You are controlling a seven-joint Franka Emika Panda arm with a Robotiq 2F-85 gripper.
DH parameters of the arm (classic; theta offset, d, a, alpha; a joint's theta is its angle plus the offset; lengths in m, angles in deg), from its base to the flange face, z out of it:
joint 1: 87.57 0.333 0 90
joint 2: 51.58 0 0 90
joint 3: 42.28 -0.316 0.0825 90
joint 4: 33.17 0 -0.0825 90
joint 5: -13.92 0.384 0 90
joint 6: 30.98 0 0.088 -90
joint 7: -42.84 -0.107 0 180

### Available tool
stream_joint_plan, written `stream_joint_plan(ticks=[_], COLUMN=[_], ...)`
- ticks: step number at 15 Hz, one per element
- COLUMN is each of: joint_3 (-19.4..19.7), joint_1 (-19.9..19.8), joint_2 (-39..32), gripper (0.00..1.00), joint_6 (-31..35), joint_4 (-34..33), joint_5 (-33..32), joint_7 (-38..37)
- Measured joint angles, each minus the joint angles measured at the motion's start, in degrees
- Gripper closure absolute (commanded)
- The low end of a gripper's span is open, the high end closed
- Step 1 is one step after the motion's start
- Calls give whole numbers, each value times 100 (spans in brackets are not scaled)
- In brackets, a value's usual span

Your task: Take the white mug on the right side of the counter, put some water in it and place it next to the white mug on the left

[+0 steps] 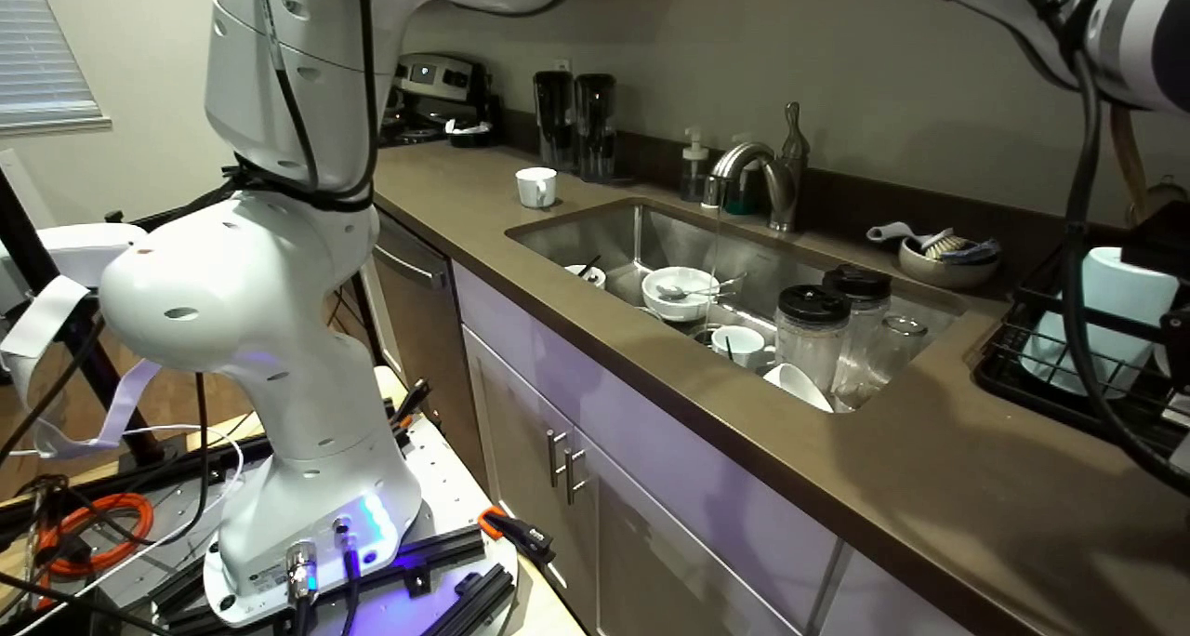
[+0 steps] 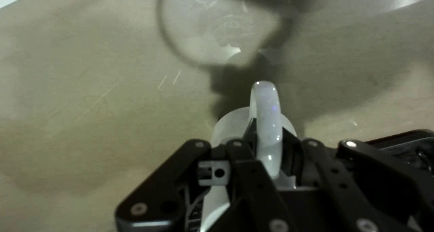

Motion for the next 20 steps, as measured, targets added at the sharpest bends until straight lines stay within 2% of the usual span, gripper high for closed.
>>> stream_joint_plan(ticks=[9,20], joint_3=[-31,51], joint_1=[189,1045], joint_2=[376,883], gripper=[94,94], joint_6=[7,197], joint_4=[595,1582], joint_5=[-46,-310], joint_7=[153,16])
